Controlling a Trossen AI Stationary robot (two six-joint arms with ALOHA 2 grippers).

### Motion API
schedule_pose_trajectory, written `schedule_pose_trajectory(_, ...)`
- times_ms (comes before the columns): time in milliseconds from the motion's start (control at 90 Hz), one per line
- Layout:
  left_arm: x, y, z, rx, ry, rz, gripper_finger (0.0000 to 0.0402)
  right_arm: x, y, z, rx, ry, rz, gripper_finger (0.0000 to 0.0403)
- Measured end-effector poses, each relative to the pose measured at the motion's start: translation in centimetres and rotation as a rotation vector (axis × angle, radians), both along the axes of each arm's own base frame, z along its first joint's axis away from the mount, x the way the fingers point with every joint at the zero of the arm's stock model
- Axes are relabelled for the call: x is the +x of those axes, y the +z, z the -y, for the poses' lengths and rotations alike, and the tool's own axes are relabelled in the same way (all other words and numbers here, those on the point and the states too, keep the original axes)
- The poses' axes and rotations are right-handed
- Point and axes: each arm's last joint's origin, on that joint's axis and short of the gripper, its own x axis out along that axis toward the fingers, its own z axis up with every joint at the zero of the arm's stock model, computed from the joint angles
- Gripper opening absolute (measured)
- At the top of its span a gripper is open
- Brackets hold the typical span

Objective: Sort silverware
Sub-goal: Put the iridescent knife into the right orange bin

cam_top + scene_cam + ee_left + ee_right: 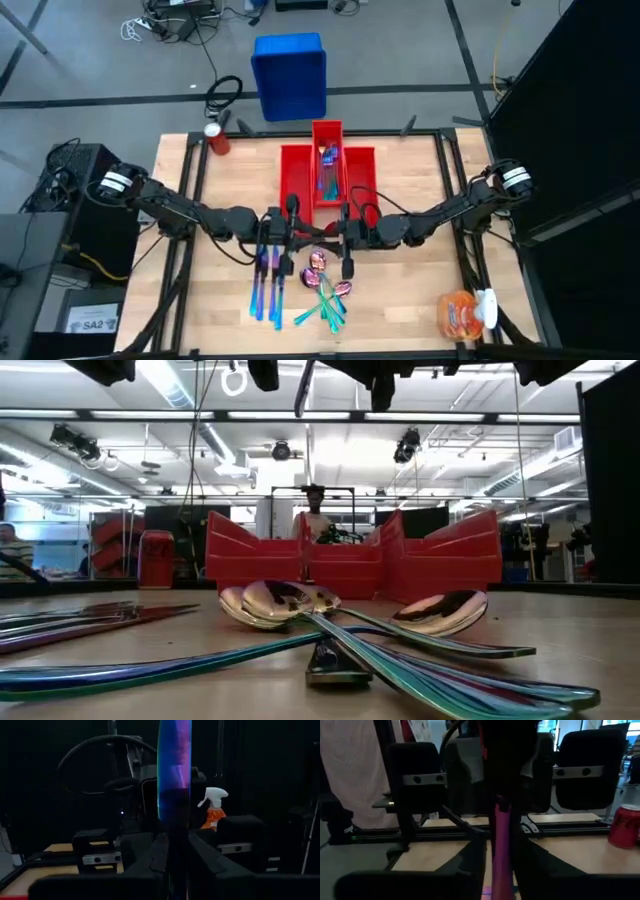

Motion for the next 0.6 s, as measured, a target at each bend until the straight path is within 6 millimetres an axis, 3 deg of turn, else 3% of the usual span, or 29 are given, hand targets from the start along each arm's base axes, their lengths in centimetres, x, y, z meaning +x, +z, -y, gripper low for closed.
schedule_pose_trajectory(78,0.0,-0.1,0.0,-0.002,-0.001,-0.014,0.0027,0.0,-0.1,0.0,-0.016,-0.001,-0.010,0.0020)
schedule_pose_trajectory(344,0.0,-0.2,0.0,-0.013,-0.003,-0.021,0.0030,-0.3,-0.1,-0.6,-0.046,-0.058,-0.015,0.0020)
schedule_pose_trajectory(600,-0.2,0.2,-0.3,-0.025,0.065,-0.018,0.0143,-0.6,-0.1,-1.1,-0.074,-0.157,-0.013,0.0020)
